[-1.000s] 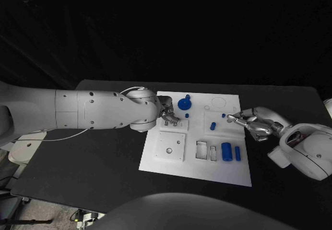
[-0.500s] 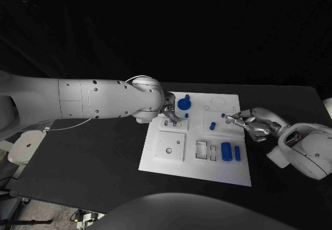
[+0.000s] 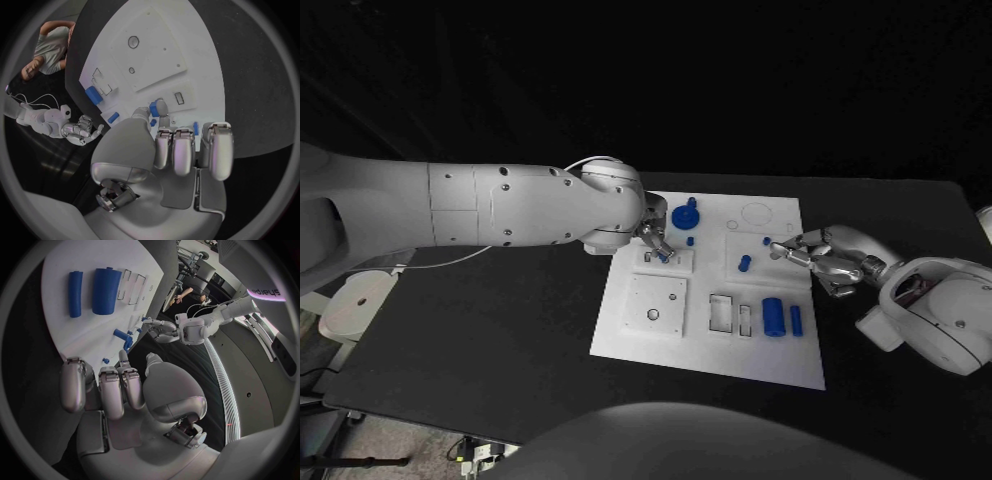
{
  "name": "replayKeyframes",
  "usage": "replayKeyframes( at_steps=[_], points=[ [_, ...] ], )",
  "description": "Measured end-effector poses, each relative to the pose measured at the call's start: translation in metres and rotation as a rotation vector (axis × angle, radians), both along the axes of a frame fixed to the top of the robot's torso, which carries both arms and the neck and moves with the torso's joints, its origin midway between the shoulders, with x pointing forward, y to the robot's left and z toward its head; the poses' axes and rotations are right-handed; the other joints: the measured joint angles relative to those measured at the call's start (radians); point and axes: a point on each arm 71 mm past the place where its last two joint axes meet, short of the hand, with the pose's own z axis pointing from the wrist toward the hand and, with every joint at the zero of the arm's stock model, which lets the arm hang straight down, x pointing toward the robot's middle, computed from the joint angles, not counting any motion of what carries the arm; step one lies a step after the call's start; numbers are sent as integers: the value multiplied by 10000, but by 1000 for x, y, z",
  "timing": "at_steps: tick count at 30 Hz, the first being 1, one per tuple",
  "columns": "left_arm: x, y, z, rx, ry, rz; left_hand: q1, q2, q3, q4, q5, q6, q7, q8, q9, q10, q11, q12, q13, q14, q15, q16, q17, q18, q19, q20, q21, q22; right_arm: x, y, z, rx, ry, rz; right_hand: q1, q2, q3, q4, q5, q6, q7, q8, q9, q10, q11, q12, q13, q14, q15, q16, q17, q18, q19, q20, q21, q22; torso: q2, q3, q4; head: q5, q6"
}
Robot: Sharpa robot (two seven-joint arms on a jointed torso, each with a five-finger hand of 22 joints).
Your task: Assemble the parts on the task board
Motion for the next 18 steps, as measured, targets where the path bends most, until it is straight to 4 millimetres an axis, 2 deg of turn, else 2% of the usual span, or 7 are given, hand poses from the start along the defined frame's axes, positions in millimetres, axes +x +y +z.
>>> replayKeyframes(
  at_steps=[18],
  points=[
    [-1, -6, -5, -12, -454, -52, 0, 0, 56, 0, 0, -39, 38, -48, -9, 0, 1, 0, 0, 0, 0, 0, -2, 0, 0, 0, 0, -1, 0, 0, 0, 5, 1, 3, 0, 0, 0, 0, 0, 0, 0, 0, -9, 0, 0, 0, 0, 0, 0, 0, 7, 0, 0, 0, 3, 0, -16, 0, 12, 56, 0]
  ],
)
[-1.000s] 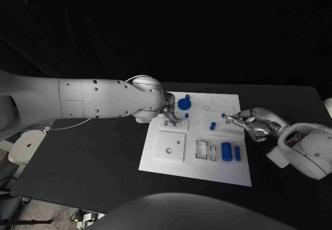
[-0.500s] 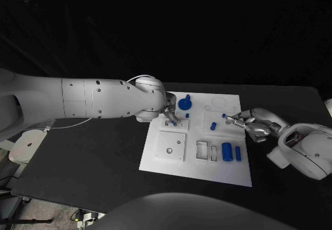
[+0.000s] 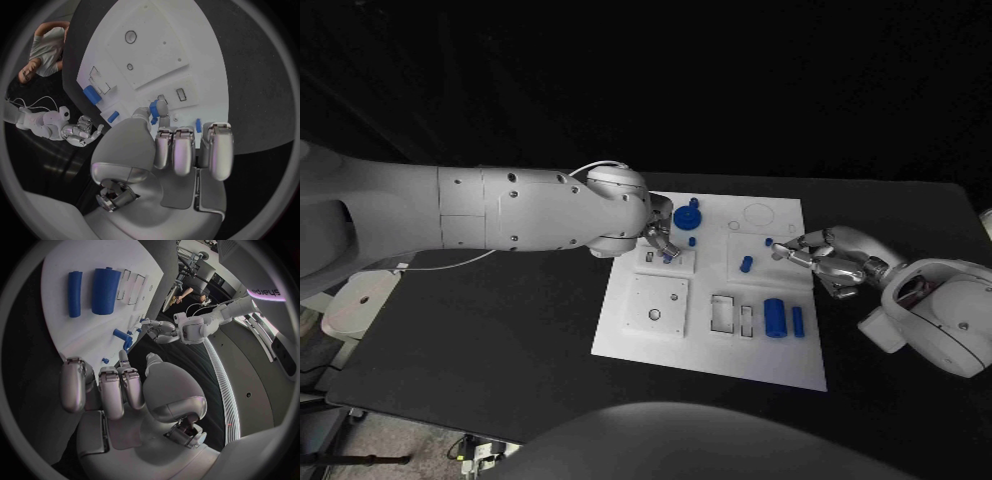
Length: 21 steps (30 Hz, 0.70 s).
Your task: Assemble the parts on the task board
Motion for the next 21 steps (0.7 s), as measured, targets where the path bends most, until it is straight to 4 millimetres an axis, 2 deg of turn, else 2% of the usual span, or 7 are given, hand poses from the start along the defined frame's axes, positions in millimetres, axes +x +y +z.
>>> replayKeyframes(
  at_steps=[21],
  points=[
    [-2, 0, -6, 8, -141, 43, 0, 0, 48, -5, 0, 0, 0, -39, 0, 0, 0, 0, 0, 0, 0, 0, -1, 0, 0, 0, -59, 0, 0, -2, 0, -6, 3, -31, 0, 0, 0, 0, 0, 0, 0, 0, 1, 0, 0, 0, 0, 0, 0, 0, -2, 1, 1, 0, 1, -3, 0, 0, -12, 42, 0]
  ],
)
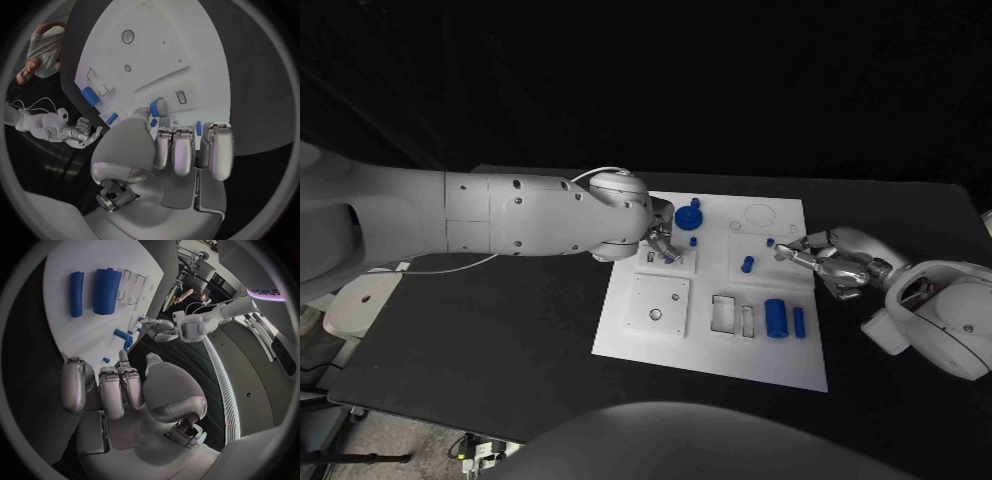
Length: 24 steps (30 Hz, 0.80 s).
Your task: Assemble the parts on the task board
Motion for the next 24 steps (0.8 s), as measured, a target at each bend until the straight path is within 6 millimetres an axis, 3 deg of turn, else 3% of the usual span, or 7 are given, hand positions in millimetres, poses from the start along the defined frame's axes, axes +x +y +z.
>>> replayKeyframes(
  at_steps=[24],
  points=[
    [-1, 6, 0, 64, -36, 62, 41, 41, 90, -24, 0, -21, 20, 0, 1, -1, 1, 0, 0, 0, 0, 0, -1, 0, 0, 0, 0, 0, 0, -1, 0, -7, 5, -15, 0, 0, 0, 0, 0, 0, 0, 0, 1, 0, 0, 0, 0, 0, 0, 0, -2, 0, 0, 0, 0, -2, -4, 1, 0, 39, 0]
  ],
)
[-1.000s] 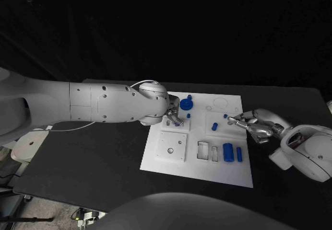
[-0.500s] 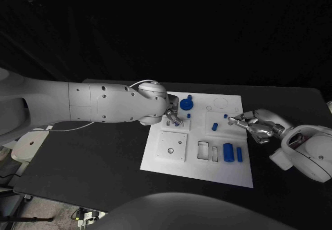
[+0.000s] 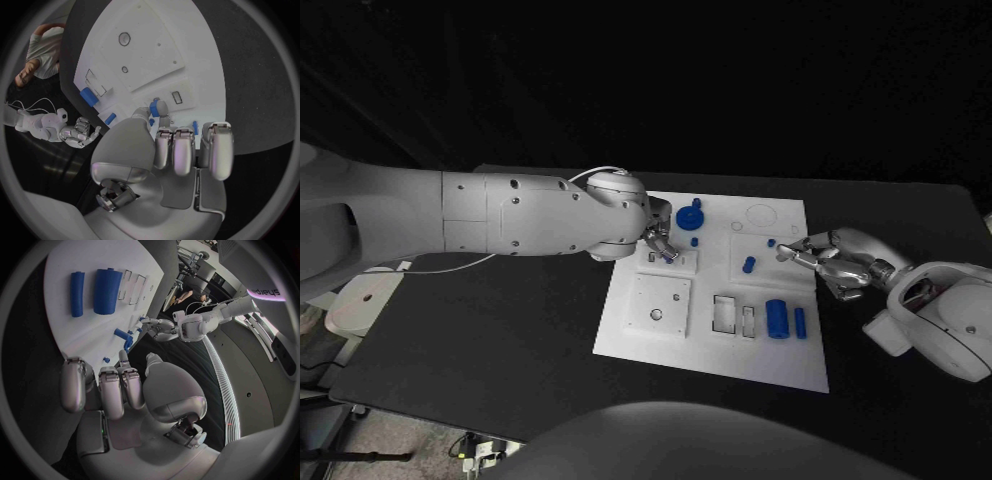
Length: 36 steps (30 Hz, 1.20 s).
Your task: Assemble the parts on the task board
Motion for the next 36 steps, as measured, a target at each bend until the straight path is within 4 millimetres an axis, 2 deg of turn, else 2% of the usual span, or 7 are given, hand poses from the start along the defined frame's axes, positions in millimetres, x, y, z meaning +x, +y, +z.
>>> replayKeyframes(
  at_steps=[36],
  points=[
    [-1, -2, -6, 85, 22, -51, 108, 2, 223, 1, 0, -36, -7, -35, 15, 0, 0, 0, 0, 0, 0, 0, 6, 2, 0, 0, -80, 0, 0, 0, -1, -2, 18, -9, 0, 0, 0, 0, 0, 0, 0, 0, -18, 0, 0, 0, 0, 0, 0, 0, -2, 0, 0, 0, 0, 6, 5, 0, -6, -22, 0]
  ],
)
